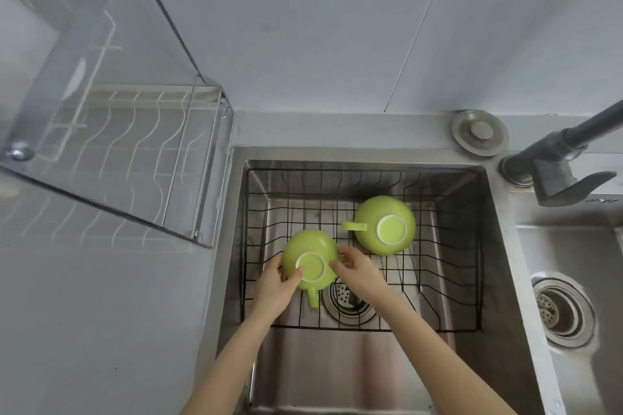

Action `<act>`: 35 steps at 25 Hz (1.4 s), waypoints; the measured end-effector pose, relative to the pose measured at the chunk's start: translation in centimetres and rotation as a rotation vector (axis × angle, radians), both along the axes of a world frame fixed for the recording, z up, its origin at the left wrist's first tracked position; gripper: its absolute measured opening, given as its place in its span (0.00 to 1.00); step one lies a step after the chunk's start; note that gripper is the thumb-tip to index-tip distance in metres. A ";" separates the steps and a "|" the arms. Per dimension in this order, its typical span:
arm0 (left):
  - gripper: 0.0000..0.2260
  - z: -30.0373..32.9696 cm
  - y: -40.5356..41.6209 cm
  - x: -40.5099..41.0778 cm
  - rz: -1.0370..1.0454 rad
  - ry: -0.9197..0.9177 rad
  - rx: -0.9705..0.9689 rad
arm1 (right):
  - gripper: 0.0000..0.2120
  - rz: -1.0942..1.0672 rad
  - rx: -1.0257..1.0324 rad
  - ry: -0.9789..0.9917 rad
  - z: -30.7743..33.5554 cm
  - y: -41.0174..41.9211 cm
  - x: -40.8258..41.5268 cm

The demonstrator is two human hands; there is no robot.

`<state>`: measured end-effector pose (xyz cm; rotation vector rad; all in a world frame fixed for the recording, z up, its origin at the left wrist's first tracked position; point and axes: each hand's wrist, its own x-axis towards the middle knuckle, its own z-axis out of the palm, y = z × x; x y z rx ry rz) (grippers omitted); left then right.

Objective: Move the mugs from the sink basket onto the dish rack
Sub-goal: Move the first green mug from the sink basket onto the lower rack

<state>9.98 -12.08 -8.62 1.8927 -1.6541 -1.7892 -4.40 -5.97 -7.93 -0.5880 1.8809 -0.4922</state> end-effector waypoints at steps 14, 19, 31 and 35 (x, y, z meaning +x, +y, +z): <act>0.22 -1.1 0.0 -1.1 0.068 -0.015 0.025 | 0.30 -0.078 0.002 0.054 -1.4 -0.1 0.5; 0.25 0.7 0.3 -0.8 0.055 0.017 -0.021 | 0.28 -0.202 -0.021 0.014 0.8 1.2 1.0; 0.20 9.6 4.4 2.9 0.144 0.305 -0.132 | 0.26 -0.287 -0.239 0.003 9.8 6.1 4.2; 0.20 11.6 5.8 5.6 0.131 0.369 -0.170 | 0.26 -0.303 -0.295 -0.003 11.8 7.3 6.2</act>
